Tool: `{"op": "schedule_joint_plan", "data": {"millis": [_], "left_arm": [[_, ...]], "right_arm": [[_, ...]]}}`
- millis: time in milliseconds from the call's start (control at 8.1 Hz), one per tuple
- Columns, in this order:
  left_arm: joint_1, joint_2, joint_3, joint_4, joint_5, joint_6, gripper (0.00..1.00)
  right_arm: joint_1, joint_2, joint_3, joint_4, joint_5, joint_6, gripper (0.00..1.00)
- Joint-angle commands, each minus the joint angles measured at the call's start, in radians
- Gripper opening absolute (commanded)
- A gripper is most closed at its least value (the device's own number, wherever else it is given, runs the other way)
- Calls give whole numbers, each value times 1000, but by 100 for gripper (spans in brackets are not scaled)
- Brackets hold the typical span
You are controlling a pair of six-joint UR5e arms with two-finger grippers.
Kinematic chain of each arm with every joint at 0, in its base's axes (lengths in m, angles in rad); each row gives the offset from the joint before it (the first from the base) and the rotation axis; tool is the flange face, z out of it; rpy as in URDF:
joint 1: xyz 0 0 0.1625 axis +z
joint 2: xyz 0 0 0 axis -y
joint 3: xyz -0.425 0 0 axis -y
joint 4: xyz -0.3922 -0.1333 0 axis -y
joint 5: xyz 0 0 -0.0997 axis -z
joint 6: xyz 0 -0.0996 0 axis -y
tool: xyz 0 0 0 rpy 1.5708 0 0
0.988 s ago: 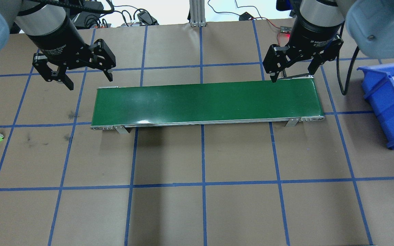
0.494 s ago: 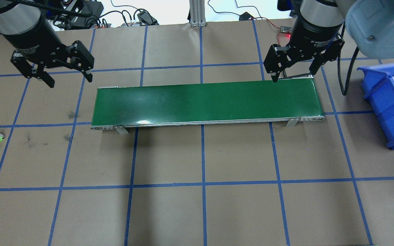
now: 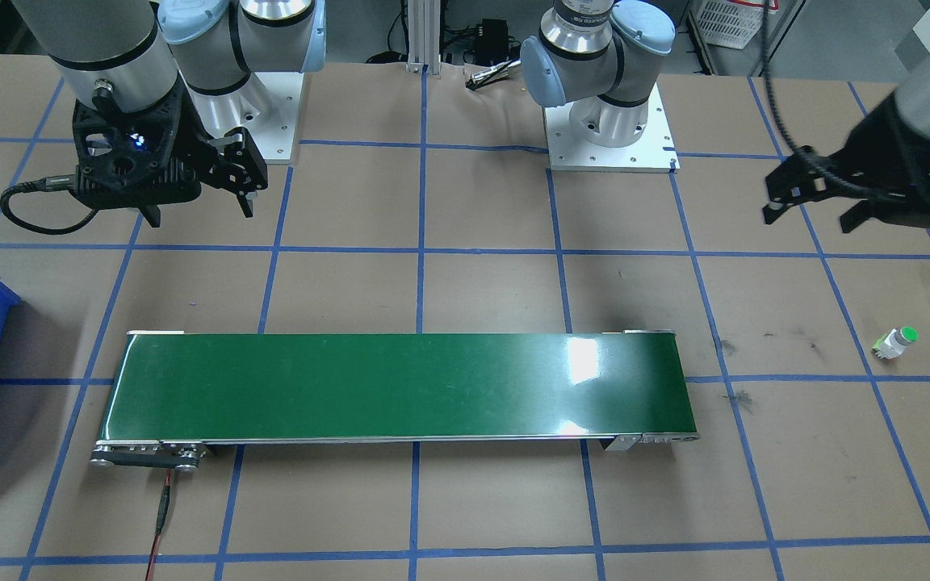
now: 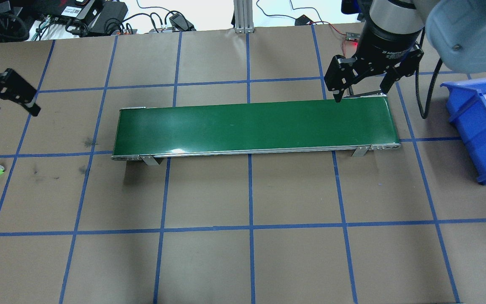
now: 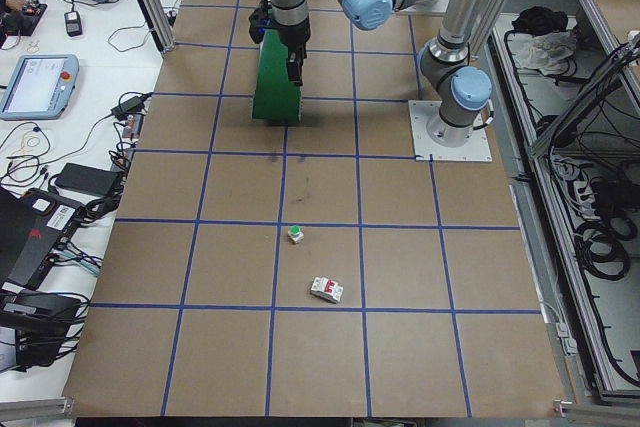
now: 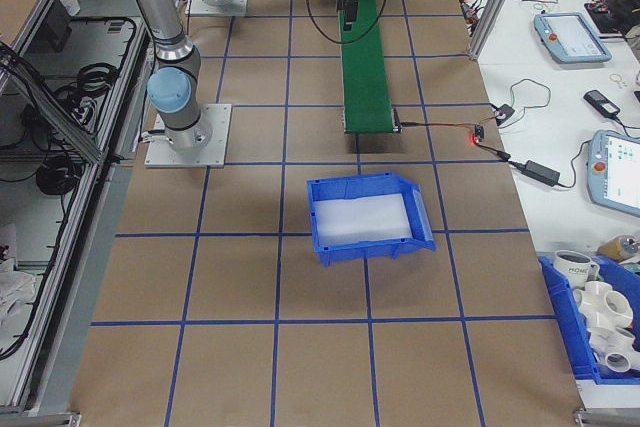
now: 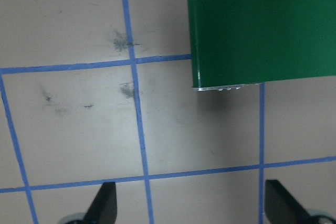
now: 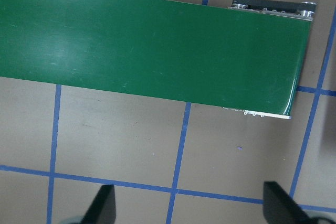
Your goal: Move button from left to right
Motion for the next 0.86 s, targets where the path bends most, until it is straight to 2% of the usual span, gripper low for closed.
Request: {"op": "schedule_joint_plan", "data": {"millis": [0, 247, 741], "left_arm": [[168, -71, -12, 94, 112, 373, 100], [279, -176, -14, 228, 112, 597, 100], [403, -390, -41, 513, 111, 954, 100]], "right_arm": [[0, -1, 0, -2, 6, 5, 100], [0, -1, 0, 0, 6, 5, 100], [0, -1, 2, 0, 6, 5, 100]]}}
